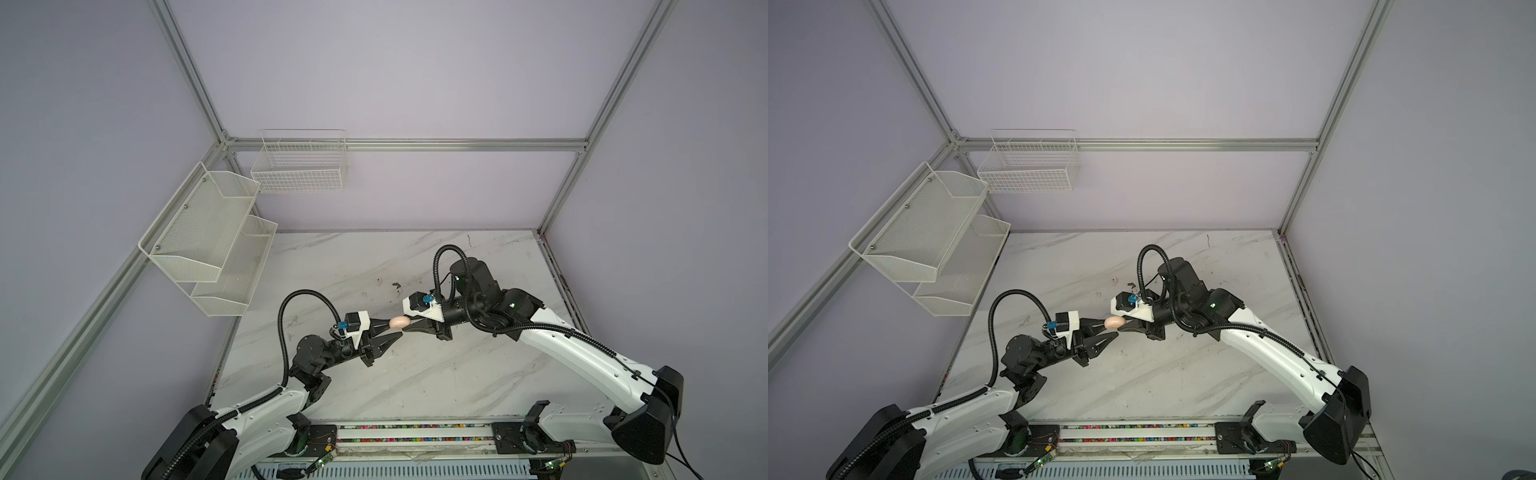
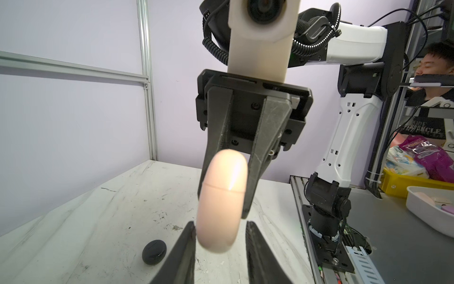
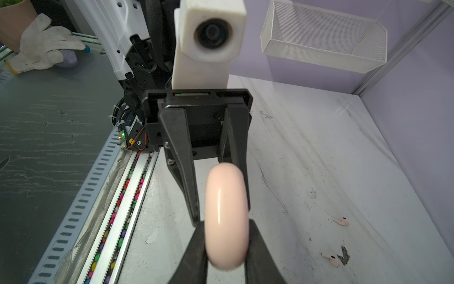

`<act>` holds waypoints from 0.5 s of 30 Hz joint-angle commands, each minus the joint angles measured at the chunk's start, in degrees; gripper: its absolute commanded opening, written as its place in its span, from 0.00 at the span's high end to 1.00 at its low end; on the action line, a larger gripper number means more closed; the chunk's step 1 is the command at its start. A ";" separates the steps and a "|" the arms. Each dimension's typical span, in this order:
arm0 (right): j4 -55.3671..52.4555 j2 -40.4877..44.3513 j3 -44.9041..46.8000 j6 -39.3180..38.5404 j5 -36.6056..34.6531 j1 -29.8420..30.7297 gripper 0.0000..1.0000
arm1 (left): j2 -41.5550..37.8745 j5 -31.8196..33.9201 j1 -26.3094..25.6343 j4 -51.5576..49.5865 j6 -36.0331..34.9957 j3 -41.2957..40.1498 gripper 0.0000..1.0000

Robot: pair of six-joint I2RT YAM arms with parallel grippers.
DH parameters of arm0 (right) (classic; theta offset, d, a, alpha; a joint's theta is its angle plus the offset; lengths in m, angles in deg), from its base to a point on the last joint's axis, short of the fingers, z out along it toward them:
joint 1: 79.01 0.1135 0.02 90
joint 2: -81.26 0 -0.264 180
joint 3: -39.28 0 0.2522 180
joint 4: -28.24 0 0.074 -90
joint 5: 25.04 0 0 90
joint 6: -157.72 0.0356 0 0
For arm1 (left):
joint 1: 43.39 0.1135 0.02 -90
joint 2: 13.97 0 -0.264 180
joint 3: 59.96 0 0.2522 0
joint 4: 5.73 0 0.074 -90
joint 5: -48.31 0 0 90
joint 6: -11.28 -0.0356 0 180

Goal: Insert wireless bluetooth earbuds into charging case
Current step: Pass the charging case.

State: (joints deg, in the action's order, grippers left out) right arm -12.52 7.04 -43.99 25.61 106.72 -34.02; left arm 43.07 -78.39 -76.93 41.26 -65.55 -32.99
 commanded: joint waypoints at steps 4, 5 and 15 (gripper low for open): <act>-0.45 0.02 -0.57 -0.73 0.51 -0.17 0.79 | -4.07 2.99 -0.30 -2.26 -3.80 -0.92 0.66; -0.42 -0.07 -0.58 -0.78 0.52 -0.25 0.79 | -4.21 3.14 -0.30 -2.33 -3.93 -0.91 0.66; -0.42 -0.32 -0.80 -0.56 0.95 -0.23 0.80 | -2.79 1.38 -0.30 -1.25 -3.94 0.06 0.72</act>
State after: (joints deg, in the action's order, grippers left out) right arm -12.55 7.04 -43.99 25.63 106.37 -34.02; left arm 40.42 -76.84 -76.95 38.25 -68.46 -32.99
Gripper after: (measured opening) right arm 0.240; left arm 0.282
